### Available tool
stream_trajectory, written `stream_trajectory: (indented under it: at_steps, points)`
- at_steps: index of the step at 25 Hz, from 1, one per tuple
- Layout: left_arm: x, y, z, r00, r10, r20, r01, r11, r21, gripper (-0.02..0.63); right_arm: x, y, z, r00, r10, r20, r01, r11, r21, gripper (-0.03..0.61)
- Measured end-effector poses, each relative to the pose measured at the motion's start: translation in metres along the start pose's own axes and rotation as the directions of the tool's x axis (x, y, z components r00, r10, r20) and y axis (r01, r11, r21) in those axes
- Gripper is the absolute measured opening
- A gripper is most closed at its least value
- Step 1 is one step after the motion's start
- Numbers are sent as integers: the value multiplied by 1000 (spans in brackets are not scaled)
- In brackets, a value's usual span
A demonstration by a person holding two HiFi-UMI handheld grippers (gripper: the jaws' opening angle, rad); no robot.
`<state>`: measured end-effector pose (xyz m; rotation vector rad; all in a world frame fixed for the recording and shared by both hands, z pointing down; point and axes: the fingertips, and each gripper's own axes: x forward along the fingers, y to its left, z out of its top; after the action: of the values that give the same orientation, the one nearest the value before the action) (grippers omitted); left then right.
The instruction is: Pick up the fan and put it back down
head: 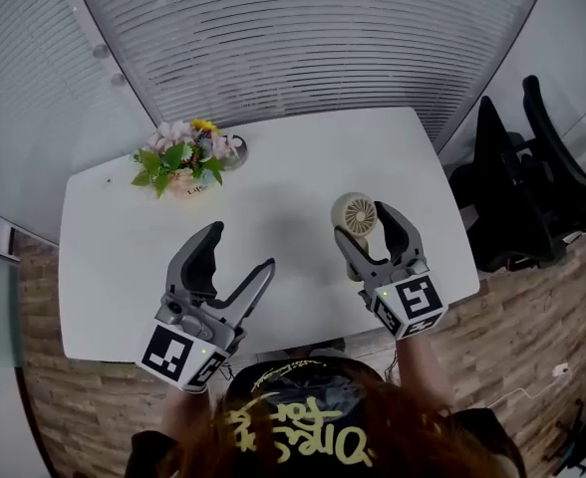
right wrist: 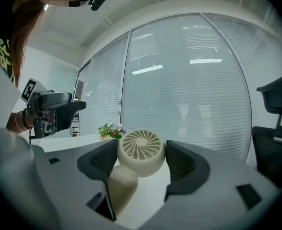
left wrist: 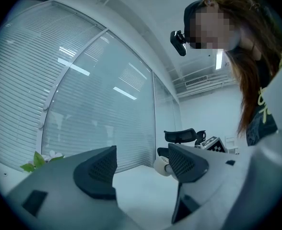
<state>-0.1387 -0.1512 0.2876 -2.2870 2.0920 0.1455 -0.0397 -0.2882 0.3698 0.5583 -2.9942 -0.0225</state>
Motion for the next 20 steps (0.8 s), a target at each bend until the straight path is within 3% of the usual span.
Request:
stream_trajectory:
  at_steps: [10,20]
  points:
    - [23,-24,11,999,-47,20,46,999,19,327,-42,-12,54,992,-3,130,7,999,-32,307]
    - [38,-43,13,998,-60,28,59,998,28,321,-75,-27,77,976,9,219,5,998,-62,307]
